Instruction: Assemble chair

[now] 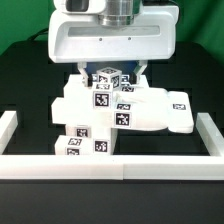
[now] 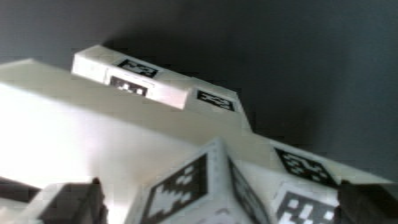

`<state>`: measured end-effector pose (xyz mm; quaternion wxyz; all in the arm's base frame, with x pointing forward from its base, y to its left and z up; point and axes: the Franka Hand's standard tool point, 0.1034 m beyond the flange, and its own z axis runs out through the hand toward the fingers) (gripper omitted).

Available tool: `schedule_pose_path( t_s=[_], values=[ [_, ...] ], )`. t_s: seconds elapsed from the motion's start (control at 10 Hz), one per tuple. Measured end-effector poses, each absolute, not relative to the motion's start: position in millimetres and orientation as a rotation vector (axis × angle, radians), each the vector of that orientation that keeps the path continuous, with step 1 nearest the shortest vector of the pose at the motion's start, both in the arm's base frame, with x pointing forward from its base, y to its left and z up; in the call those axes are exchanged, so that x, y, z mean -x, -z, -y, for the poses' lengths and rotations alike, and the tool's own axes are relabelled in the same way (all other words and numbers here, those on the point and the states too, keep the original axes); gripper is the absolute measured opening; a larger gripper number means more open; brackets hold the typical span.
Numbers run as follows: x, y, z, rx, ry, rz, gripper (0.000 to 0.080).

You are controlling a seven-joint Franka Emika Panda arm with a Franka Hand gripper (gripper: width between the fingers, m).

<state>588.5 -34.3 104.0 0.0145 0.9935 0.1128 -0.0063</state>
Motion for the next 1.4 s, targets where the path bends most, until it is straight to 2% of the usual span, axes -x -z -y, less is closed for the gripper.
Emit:
schedule_pose_path(
  t_s=[0.4, 0.6, 0.7, 0.8, 1.1, 1.4],
  values=[
    [-588.1, -103.4, 39.4, -3.031, 0.028, -0.702, 0.0649],
    [-587.7, -102.3, 38.8, -3.030, 0.031, -0.710, 0.0389],
    [-587.8, -102.5, 39.2, -3.030, 0.030, -0.709, 0.0389],
    [-587.9, -102.5, 39.4, -3.034, 0.030, -0.693, 0.0268],
    [-587.7, -102.6, 39.5, -3.071, 0.028, -0.520, 0.0268],
    [-587.5, -102.3, 40.1, -3.121, 0.023, 0.068, 0.0268]
  ],
)
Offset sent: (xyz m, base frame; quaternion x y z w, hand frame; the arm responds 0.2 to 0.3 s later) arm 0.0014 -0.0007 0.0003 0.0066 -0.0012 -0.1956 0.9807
